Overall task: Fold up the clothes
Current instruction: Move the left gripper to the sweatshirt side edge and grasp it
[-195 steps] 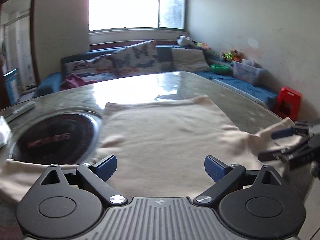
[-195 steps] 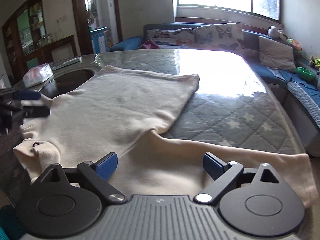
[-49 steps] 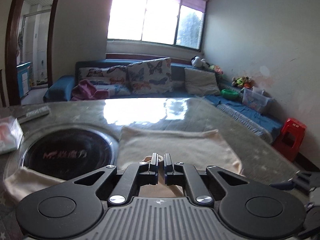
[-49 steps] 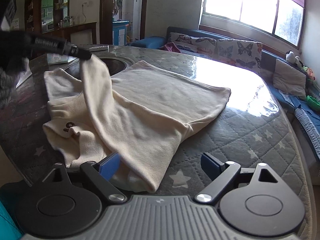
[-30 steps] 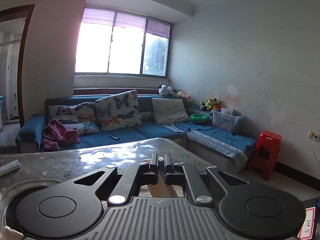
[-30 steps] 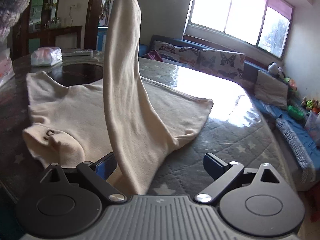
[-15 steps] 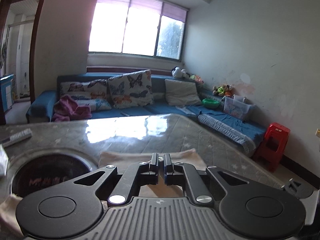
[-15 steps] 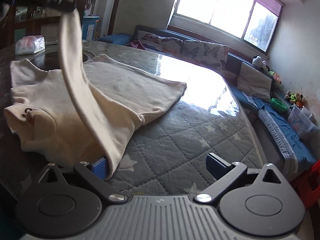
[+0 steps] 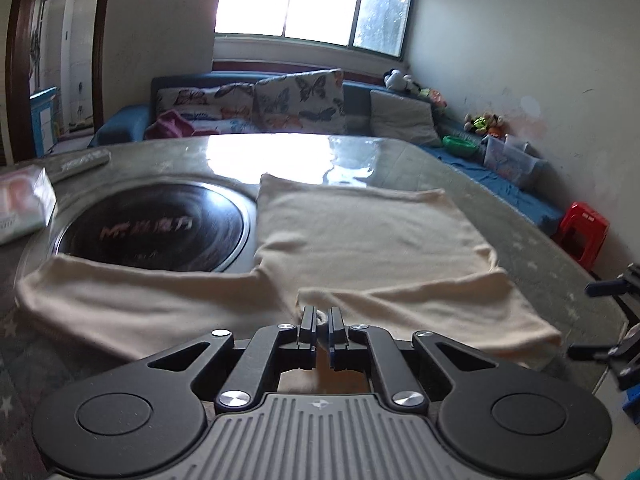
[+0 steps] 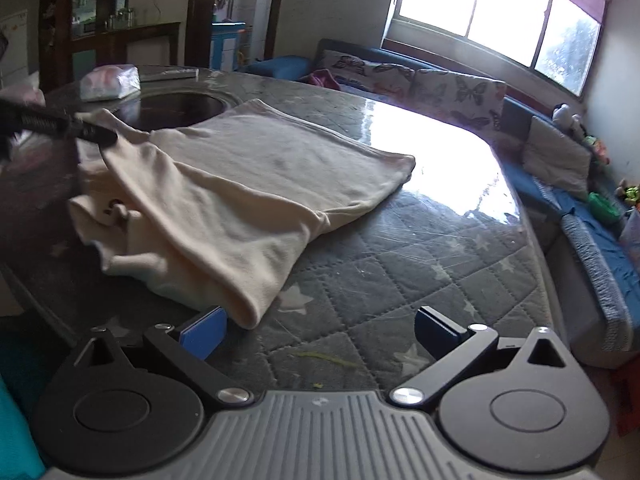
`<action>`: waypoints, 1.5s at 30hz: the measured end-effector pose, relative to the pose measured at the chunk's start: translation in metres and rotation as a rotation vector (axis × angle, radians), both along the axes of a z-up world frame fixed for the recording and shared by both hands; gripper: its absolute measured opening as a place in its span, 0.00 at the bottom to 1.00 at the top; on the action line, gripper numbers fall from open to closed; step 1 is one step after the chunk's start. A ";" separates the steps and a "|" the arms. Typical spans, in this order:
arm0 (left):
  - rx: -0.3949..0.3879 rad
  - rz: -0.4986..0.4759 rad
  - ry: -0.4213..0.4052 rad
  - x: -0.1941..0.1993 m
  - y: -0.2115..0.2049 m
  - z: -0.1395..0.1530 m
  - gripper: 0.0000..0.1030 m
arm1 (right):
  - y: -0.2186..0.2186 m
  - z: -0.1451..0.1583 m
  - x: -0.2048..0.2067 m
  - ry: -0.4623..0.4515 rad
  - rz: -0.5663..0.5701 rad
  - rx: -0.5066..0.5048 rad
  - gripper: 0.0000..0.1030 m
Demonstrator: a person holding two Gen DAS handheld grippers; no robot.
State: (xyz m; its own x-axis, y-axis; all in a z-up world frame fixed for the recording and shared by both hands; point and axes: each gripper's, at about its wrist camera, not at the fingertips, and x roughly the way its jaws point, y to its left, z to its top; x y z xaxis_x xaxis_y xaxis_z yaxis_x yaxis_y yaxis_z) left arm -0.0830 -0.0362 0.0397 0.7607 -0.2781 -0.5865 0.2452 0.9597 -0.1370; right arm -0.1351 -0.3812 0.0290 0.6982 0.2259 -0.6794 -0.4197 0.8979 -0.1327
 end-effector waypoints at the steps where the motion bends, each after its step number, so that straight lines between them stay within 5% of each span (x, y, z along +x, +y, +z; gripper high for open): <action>1: 0.009 0.004 0.001 -0.001 0.001 -0.002 0.08 | 0.000 0.004 0.001 -0.002 0.001 0.013 0.97; 4: 0.042 0.021 -0.005 -0.004 0.002 -0.004 0.09 | 0.002 0.011 0.010 -0.020 -0.001 0.048 0.94; 13: -0.008 -0.034 -0.030 0.014 -0.012 0.007 0.09 | 0.029 0.014 0.052 -0.021 0.067 0.166 0.61; 25: -0.062 0.001 0.061 0.044 -0.009 -0.020 0.09 | 0.048 -0.015 0.078 0.066 0.105 0.162 0.56; 28: -0.063 0.068 0.032 0.040 0.009 -0.014 0.12 | 0.049 -0.012 0.077 0.059 0.108 0.177 0.58; 30: -0.060 0.137 0.022 0.039 0.025 -0.011 0.15 | 0.049 -0.008 0.075 0.050 0.109 0.188 0.69; 35: -0.001 0.405 0.005 0.041 0.075 -0.012 0.36 | 0.051 0.001 0.071 0.018 0.112 0.214 0.79; 40: 0.046 0.612 -0.004 0.046 0.118 -0.014 0.51 | 0.053 0.005 0.068 0.013 0.112 0.223 0.81; 45: 0.066 0.710 0.012 0.054 0.146 -0.020 0.53 | 0.053 0.005 0.065 0.011 0.104 0.226 0.82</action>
